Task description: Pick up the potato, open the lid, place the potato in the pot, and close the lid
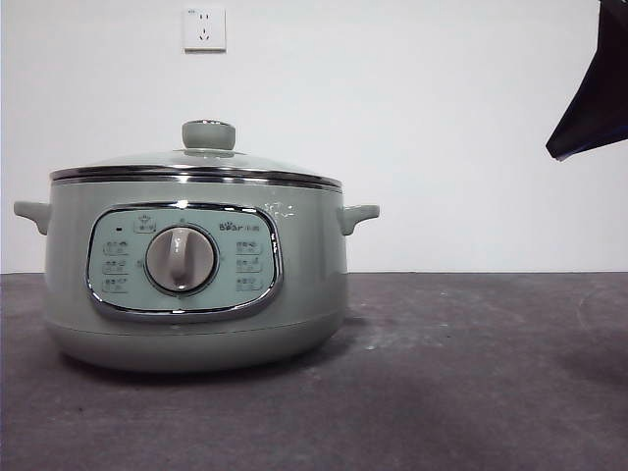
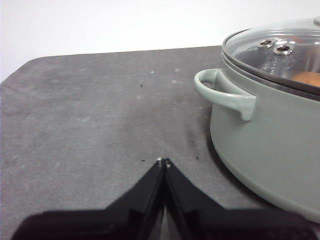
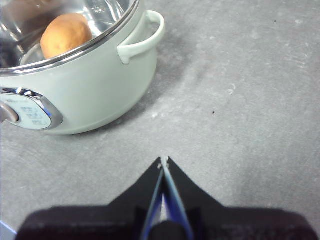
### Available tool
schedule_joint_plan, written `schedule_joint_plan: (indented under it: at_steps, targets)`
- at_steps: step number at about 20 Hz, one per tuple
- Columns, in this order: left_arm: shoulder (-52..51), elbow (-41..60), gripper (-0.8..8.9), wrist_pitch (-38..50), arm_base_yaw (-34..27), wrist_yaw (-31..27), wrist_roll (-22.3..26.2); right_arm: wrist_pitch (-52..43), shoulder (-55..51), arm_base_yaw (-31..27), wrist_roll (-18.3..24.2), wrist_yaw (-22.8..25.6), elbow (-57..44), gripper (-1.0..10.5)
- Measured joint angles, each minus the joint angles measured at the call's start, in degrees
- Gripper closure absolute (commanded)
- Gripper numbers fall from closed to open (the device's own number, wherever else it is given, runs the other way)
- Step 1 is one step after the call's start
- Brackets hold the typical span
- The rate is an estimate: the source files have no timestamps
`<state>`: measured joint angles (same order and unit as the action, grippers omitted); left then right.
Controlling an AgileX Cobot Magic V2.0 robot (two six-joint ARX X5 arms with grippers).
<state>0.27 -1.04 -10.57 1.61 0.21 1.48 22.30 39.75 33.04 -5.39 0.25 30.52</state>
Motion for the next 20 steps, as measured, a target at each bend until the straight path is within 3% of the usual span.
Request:
schedule_joint_plan:
  at_steps: [17, 20]
  targets:
    - [0.0, 0.0, 8.16, 0.0, 0.0, 0.0, 0.0, 0.0, -1.3, -0.1, 0.0, 0.0, 0.0, 9.5]
    - [0.0, 0.0, 8.16, 0.0, 0.0, 0.0, 0.0, 1.4, -3.3, -2.5, 0.0, -0.2, 0.0, 9.5]
